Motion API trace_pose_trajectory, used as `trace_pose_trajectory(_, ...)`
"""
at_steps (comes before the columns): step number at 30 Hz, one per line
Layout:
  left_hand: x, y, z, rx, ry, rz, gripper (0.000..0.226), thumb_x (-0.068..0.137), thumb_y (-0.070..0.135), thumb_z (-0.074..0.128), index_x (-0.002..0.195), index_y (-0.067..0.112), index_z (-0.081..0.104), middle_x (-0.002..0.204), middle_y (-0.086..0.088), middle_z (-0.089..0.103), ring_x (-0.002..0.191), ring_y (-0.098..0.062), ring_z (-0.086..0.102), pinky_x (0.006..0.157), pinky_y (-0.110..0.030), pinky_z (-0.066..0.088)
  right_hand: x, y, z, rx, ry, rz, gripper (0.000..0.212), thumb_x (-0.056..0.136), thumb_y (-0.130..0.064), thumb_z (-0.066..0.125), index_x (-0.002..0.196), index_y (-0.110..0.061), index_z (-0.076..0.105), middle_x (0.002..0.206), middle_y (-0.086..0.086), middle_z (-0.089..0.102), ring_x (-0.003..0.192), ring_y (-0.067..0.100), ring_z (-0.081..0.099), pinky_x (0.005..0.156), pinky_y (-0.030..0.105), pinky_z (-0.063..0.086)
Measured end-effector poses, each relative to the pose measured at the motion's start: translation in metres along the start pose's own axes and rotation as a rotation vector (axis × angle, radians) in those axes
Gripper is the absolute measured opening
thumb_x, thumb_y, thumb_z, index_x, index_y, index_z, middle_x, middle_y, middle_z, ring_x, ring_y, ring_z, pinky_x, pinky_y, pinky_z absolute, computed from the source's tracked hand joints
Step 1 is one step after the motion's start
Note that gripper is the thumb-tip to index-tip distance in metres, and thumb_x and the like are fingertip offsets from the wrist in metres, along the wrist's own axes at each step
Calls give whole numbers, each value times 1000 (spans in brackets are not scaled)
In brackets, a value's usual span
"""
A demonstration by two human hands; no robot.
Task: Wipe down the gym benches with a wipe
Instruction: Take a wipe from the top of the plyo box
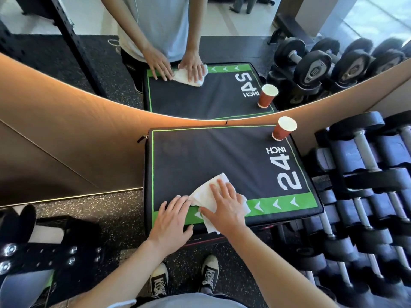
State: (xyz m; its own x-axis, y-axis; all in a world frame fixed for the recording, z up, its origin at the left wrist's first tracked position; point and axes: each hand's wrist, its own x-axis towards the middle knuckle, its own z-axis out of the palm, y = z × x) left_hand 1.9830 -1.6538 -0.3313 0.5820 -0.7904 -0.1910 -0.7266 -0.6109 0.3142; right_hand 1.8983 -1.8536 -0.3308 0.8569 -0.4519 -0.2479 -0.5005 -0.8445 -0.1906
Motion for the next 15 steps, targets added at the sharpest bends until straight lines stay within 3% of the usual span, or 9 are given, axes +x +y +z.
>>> trace_pose_trajectory(5, 0, 1, 3, -34, 8, -16, 78, 91, 51, 53, 160, 27, 26, 167, 10, 29, 158, -18, 24, 128, -49, 25, -11, -7, 9, 66, 9, 86, 108, 76, -97, 29, 164, -35, 19, 175, -7, 3, 160, 22, 5, 123, 51, 22)
trace_pose_trajectory(8, 0, -1, 4, -71, -10, -17, 80, 93, 52, 53, 162, 29, 21, 170, 11, 22, 160, -16, 16, 131, -48, 16, -5, 8, 1, 1, 88, -69, 100, 81, -94, 34, 161, -34, 25, 174, -6, 10, 159, 22, 11, 120, 52, 27)
trace_pose_trajectory(11, 0, -4, 4, -67, -20, -6, 81, 94, 53, 52, 163, 28, 18, 172, 11, 18, 161, -15, 12, 131, -46, 13, 2, 27, -3, -16, 29, -281, 94, 85, -88, 38, 163, -37, 22, 175, -10, 3, 162, 23, 2, 126, 57, 17)
trace_pose_trajectory(15, 1, -4, 1, -65, -28, 0, 81, 93, 55, 52, 163, 29, 19, 171, 11, 19, 161, -15, 13, 131, -45, 13, 3, 33, 3, -17, 30, -325, 89, 88, -83, 42, 164, -38, 26, 175, -10, 7, 162, 21, 5, 126, 51, 16)
